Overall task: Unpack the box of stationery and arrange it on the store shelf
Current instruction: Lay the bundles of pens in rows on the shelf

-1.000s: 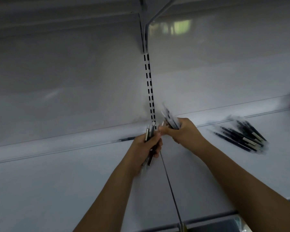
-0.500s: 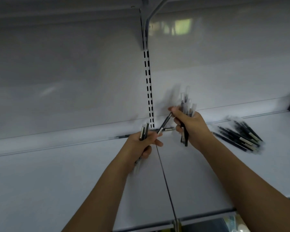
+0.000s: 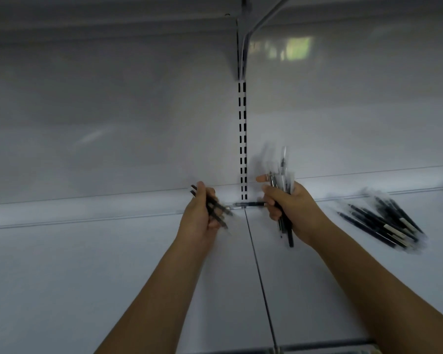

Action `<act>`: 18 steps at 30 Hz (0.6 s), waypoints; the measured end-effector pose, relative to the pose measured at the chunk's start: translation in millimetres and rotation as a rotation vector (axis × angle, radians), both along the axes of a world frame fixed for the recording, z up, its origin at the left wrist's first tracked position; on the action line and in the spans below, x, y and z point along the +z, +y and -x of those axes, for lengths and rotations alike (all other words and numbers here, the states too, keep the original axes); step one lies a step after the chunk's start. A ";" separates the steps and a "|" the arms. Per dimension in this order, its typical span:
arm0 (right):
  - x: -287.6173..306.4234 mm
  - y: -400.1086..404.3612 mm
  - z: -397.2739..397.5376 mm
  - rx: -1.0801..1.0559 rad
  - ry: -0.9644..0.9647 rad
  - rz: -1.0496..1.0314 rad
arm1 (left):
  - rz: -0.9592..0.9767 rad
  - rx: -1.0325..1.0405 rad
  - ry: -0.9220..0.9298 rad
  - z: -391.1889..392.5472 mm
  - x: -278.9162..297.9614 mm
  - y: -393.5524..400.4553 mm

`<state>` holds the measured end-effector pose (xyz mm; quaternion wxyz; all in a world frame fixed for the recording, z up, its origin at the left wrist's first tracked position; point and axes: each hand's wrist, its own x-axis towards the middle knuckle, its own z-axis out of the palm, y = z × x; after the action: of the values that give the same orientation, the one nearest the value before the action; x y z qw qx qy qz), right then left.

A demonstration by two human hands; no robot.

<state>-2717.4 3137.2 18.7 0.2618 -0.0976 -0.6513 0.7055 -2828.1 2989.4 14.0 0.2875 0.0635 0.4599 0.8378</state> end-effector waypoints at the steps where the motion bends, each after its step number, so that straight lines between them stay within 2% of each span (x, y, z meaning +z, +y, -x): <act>1: -0.4 -0.1 0.2 0.010 -0.015 0.021 | -0.051 -0.001 -0.033 -1.9 0.7 0.4; 5: -2.1 0.8 0.4 0.050 -0.028 0.103 | -0.253 -0.031 -0.150 -7.9 2.6 -0.3; 8: -1.9 -2.2 -0.8 0.109 -0.025 0.106 | -0.322 -0.083 -0.134 -10.8 1.1 0.0; 11: -1.7 -9.3 -0.5 0.155 -0.006 0.056 | -0.259 -0.157 -0.024 -13.9 -2.8 3.8; 14: -1.0 -4.8 -1.0 0.077 0.065 0.133 | -0.115 -0.261 0.144 -16.3 -5.9 7.4; 18: -2.5 -3.0 -0.9 0.062 0.113 0.255 | -0.133 -0.305 0.109 -20.5 -8.4 9.6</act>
<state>-2716.5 3134.1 16.2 0.2618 -0.0701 -0.5433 0.7946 -2807.6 2999.0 5.6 0.3812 0.1967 0.4031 0.8084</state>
